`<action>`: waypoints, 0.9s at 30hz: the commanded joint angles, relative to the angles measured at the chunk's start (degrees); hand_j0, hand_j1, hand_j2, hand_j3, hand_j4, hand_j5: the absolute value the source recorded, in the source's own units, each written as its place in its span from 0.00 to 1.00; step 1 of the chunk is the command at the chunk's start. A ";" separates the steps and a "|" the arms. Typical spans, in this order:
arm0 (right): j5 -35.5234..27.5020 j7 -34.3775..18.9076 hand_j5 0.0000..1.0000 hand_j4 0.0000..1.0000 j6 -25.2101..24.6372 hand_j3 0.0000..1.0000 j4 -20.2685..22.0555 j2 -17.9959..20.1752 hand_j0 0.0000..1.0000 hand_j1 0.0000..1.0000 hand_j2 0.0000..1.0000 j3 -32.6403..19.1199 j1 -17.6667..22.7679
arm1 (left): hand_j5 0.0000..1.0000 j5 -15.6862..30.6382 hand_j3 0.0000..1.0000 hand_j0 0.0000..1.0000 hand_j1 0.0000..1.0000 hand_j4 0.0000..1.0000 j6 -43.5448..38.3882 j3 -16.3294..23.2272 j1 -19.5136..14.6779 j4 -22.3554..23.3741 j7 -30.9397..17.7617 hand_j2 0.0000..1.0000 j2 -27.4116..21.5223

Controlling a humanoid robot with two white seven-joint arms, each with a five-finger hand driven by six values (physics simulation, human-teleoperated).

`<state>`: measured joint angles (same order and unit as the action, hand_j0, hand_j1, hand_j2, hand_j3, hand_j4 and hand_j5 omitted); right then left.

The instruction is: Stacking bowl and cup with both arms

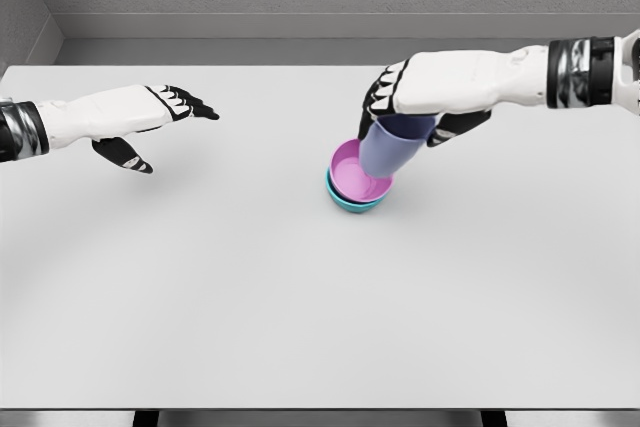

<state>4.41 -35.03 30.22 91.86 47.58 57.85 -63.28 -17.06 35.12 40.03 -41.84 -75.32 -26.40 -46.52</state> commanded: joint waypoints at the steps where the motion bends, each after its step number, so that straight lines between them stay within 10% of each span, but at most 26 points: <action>1: -0.28 0.03 0.71 0.71 -0.34 0.71 -0.37 -0.73 0.71 0.71 0.71 0.33 0.00 | 1.00 0.36 1.00 1.00 1.00 1.00 -0.12 -0.04 0.00 0.00 0.03 1.00 -0.06; 27: 0.07 0.03 0.71 0.71 -0.52 0.71 -5.73 -4.60 0.71 0.71 0.71 3.41 -0.97 | 1.00 0.27 1.00 1.00 1.00 1.00 -0.12 0.05 0.00 0.96 0.03 1.00 -0.06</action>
<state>4.75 -35.03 29.85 86.56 43.16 61.12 -64.33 -17.16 35.12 40.10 -41.84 -74.61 -26.40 -46.55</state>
